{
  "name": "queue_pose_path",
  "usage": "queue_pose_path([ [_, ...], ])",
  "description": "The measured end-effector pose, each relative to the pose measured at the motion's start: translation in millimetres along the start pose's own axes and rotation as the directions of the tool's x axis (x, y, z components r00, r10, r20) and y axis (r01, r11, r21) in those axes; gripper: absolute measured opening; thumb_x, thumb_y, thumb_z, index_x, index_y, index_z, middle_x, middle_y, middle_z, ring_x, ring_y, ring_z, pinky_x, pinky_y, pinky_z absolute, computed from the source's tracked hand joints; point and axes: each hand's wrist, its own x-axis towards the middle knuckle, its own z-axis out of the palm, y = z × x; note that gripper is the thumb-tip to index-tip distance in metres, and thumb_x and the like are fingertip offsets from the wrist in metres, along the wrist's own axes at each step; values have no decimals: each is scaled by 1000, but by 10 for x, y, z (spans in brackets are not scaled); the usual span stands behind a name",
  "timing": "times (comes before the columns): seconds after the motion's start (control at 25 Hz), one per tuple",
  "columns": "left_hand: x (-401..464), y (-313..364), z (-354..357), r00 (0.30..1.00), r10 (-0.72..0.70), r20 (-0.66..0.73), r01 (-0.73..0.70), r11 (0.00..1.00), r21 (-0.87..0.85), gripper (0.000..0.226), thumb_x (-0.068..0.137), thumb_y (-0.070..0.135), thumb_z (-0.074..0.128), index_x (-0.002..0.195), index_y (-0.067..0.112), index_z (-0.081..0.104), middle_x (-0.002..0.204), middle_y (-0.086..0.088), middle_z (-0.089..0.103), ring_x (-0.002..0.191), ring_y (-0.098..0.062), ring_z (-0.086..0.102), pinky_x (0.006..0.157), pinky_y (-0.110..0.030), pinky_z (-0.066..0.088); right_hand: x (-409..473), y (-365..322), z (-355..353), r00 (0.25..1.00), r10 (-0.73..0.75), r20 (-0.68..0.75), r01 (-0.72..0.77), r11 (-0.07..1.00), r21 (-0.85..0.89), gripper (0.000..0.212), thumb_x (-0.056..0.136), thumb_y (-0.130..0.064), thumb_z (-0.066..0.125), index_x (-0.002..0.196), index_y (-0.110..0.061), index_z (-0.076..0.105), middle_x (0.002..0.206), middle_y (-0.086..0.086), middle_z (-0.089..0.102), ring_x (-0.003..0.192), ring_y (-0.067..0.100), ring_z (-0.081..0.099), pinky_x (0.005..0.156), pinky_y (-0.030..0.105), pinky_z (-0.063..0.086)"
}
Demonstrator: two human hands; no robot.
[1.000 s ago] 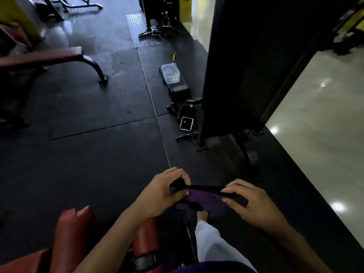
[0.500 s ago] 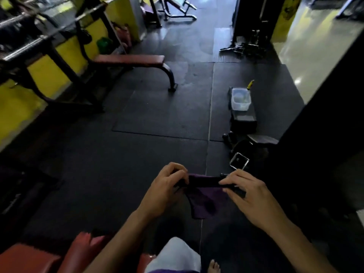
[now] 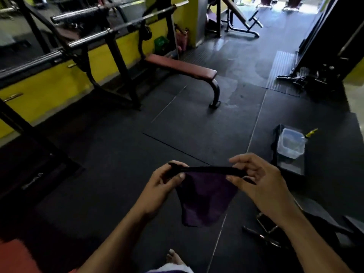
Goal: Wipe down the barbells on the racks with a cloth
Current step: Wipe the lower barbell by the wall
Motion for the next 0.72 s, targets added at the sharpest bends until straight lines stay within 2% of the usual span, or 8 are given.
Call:
queue_pose_path([
  [0.16,532,155,-394,967,-249,51,253,963,-92,50,84,28,82,129,22,62,124,8,70,116,-10,65,102,-30,51,1121,-301,227,983,-131,131,121,989,84,37,84,-9,78,114,-28,69,92,-5,75,90,13,72,86,28,58],
  [0.2,636,164,-461,963,-268,10,268,961,-68,44,86,27,80,125,18,65,123,7,71,114,-9,67,100,-29,52,1337,-332,306,974,-136,180,123,989,80,38,87,-8,75,119,-28,67,93,-5,76,91,13,73,87,29,58],
  [0.32,998,203,-719,984,-95,-147,98,995,12,6,93,8,67,93,8,73,92,3,76,87,-10,72,78,-23,55,1982,-357,525,939,-179,293,147,981,127,40,95,-4,64,127,-28,64,94,-2,77,93,12,73,89,27,57],
  [0.44,1407,247,-1083,952,15,-307,-28,999,-39,23,87,7,71,110,9,73,106,-9,76,99,-23,72,83,-31,57,2710,-314,780,918,-181,353,116,973,199,40,101,-6,55,133,-28,60,99,7,76,98,18,72,94,32,57],
  [0.52,1705,268,-1291,920,-23,-391,-26,993,-119,27,86,19,70,113,14,71,107,-9,76,101,-25,73,82,-33,59,3184,-59,1105,893,-127,432,-49,926,374,37,104,-15,52,140,-23,53,120,6,72,113,21,68,98,36,55],
  [0.56,1797,312,-1312,902,-100,-420,17,980,-199,28,87,27,67,113,17,71,107,-8,77,101,-26,73,82,-36,60,3276,130,1271,859,-84,505,-164,890,426,39,103,-25,55,142,-22,51,129,5,68,121,24,64,101,38,52],
  [0.64,2105,288,-1595,804,-312,-505,150,930,-335,35,89,49,61,111,24,69,103,-5,77,97,-26,74,81,-40,60,3541,582,1783,703,46,710,-365,880,305,53,92,-48,66,139,-25,56,134,-2,65,129,26,58,104,39,45],
  [0.72,2387,274,-2040,670,-486,-561,253,860,-443,53,84,71,61,115,27,65,106,-3,74,98,-26,71,83,-43,59,3743,837,2278,562,107,820,-377,916,138,44,86,-46,71,121,-20,67,116,-4,70,114,21,63,97,34,45],
])
